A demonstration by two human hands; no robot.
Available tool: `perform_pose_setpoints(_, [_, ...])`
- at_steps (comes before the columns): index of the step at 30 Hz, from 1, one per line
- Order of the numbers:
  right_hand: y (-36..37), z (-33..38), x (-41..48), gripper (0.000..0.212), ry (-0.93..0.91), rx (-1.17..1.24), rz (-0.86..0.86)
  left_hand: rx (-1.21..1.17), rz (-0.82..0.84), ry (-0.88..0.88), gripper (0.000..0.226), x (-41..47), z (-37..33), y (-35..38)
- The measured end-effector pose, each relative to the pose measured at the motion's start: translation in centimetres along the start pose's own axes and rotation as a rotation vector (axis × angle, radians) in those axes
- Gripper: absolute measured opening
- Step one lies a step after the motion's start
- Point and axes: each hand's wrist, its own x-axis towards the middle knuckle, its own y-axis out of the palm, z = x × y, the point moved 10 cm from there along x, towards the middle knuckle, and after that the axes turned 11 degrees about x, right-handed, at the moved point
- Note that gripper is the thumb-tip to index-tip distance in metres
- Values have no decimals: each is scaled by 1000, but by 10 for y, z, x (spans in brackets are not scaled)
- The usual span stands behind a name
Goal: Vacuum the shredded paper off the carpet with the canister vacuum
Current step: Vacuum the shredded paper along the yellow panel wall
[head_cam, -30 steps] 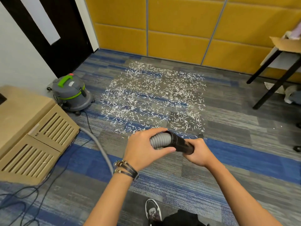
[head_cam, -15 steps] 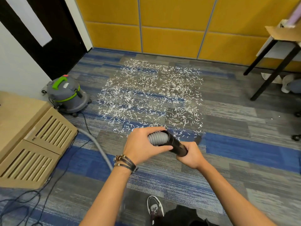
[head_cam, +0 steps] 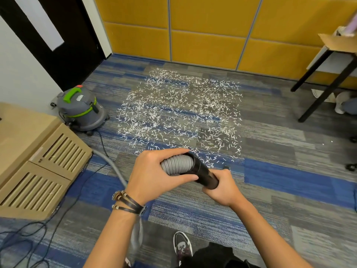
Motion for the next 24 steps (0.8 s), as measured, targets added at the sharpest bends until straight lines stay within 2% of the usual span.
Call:
perform_pose_setpoints(4, [-21, 9, 1, 10, -52, -58, -9, -49, -49, 23, 60, 1, -13, 0])
perform_pose_setpoints(6, [-30, 4, 6, 8, -49, -94, -10, -20, -32, -2, 61, 5, -10, 10])
perform_pose_setpoints(11, [-37, -26, 21, 26, 49, -103, 2, 114, 51, -70, 61, 14, 7, 50])
perform_pose_setpoints(15, [-27, -46, 23, 25, 106, -88, 16, 125, 81, -107, 62, 16, 20, 67])
perform_pose_setpoints(24, [3, -15, 21, 39, 63, 29, 47, 13, -9, -87, 60, 8, 16, 15])
